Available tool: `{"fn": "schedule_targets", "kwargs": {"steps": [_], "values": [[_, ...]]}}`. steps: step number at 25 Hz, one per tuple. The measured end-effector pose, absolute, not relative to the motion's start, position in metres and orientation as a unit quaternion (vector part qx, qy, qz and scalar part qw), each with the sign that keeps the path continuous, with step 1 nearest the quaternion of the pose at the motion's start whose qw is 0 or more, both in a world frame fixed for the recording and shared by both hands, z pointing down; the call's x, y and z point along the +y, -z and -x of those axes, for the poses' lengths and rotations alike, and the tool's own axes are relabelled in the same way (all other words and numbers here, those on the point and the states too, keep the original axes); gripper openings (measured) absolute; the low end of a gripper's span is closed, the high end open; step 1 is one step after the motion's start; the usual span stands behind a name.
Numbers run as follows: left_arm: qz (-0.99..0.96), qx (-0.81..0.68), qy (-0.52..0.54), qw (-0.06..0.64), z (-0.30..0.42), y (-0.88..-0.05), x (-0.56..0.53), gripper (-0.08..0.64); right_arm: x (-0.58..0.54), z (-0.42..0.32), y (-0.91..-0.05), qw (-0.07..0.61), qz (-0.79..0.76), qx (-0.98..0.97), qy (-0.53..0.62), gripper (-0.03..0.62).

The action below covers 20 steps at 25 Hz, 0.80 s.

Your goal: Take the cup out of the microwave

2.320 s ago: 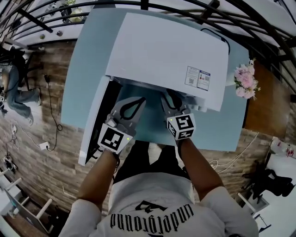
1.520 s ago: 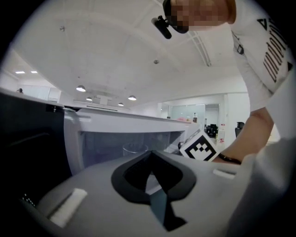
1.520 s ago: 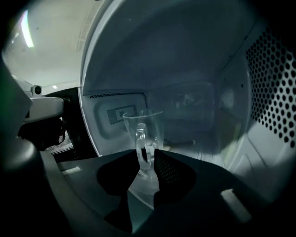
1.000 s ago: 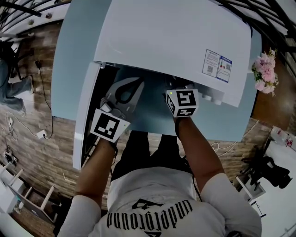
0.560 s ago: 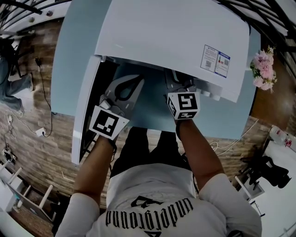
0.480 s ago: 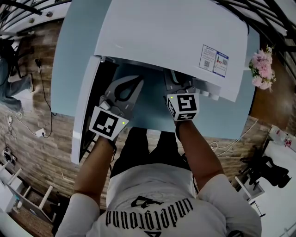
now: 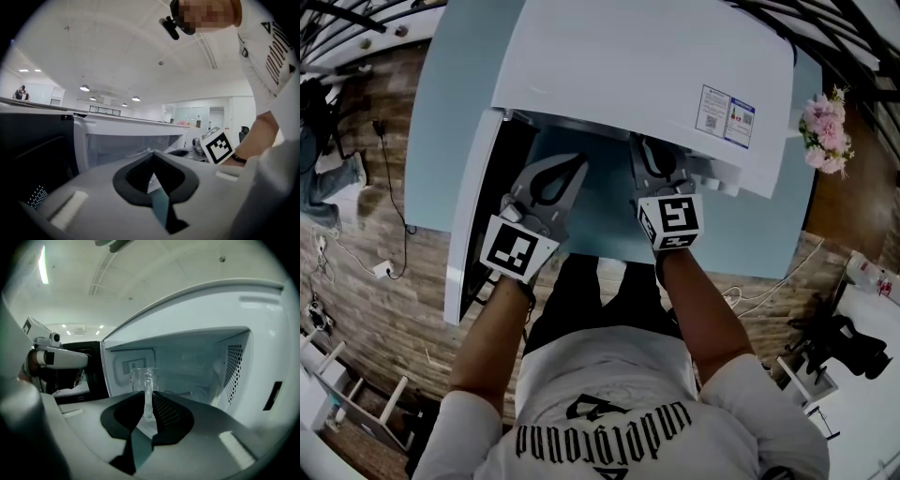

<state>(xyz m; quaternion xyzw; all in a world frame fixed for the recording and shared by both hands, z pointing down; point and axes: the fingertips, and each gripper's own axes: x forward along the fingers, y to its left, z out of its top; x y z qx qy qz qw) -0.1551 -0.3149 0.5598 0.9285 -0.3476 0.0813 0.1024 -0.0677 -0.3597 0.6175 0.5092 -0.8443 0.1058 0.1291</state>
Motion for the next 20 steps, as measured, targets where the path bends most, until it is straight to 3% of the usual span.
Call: {"fn": "schedule_targets", "kwargs": {"steps": [20], "values": [[-0.929, -0.351, -0.077, 0.085, 0.164, -0.519, -0.295, 0.049, -0.301, 0.071, -0.592, 0.139, -0.477, -0.86, -0.117, 0.051]]}}
